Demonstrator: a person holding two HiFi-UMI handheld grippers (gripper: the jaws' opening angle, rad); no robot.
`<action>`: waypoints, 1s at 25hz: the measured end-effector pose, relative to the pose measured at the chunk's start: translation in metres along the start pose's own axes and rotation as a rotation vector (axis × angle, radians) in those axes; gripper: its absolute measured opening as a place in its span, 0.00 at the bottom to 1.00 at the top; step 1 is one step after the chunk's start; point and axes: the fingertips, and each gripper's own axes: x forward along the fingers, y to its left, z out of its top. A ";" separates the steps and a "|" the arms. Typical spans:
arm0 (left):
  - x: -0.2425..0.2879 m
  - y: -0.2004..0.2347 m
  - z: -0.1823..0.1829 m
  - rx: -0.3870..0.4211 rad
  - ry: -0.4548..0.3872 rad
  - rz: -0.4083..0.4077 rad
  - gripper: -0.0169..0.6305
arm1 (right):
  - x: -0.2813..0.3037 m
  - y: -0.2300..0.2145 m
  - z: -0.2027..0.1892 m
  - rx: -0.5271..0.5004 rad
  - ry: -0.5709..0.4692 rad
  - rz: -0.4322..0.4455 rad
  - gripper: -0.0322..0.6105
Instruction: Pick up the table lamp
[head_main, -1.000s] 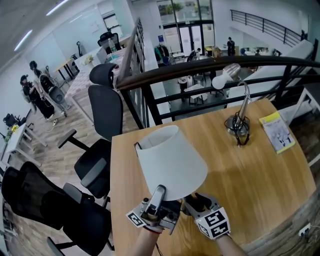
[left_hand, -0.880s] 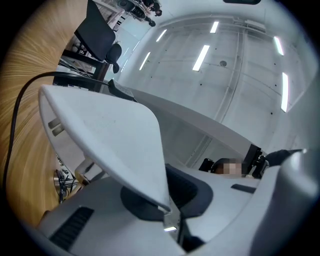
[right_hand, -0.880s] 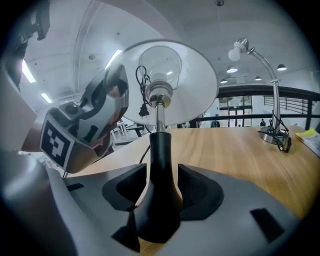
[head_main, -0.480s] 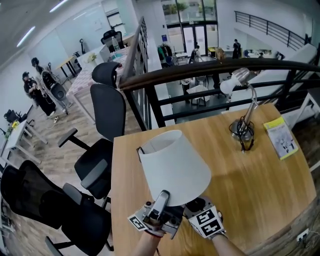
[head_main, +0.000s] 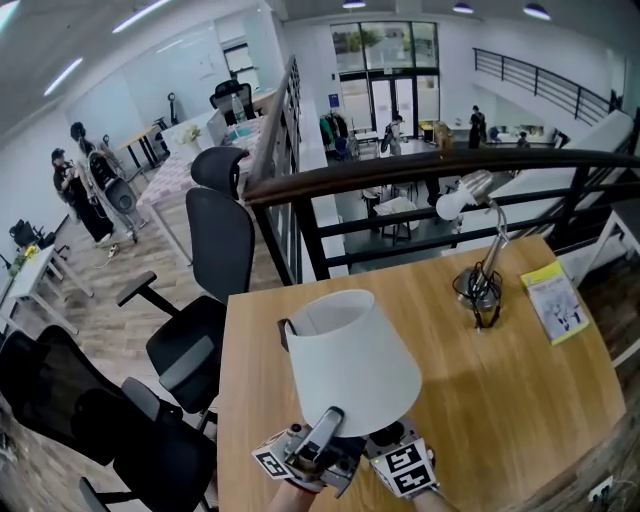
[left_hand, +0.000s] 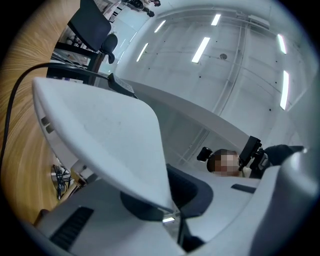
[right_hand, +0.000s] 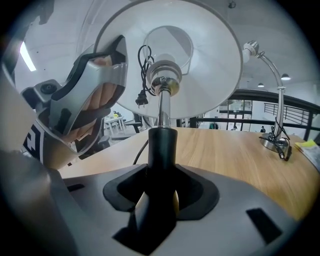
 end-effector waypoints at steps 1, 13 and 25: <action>0.002 -0.002 -0.002 0.000 0.003 -0.006 0.04 | -0.001 0.000 0.000 -0.002 -0.007 -0.003 0.32; 0.019 -0.028 -0.023 0.010 0.038 -0.042 0.04 | -0.030 0.000 0.011 -0.021 -0.064 -0.025 0.32; 0.038 -0.054 -0.042 0.054 0.086 -0.061 0.04 | -0.053 0.005 0.022 -0.027 -0.104 -0.030 0.32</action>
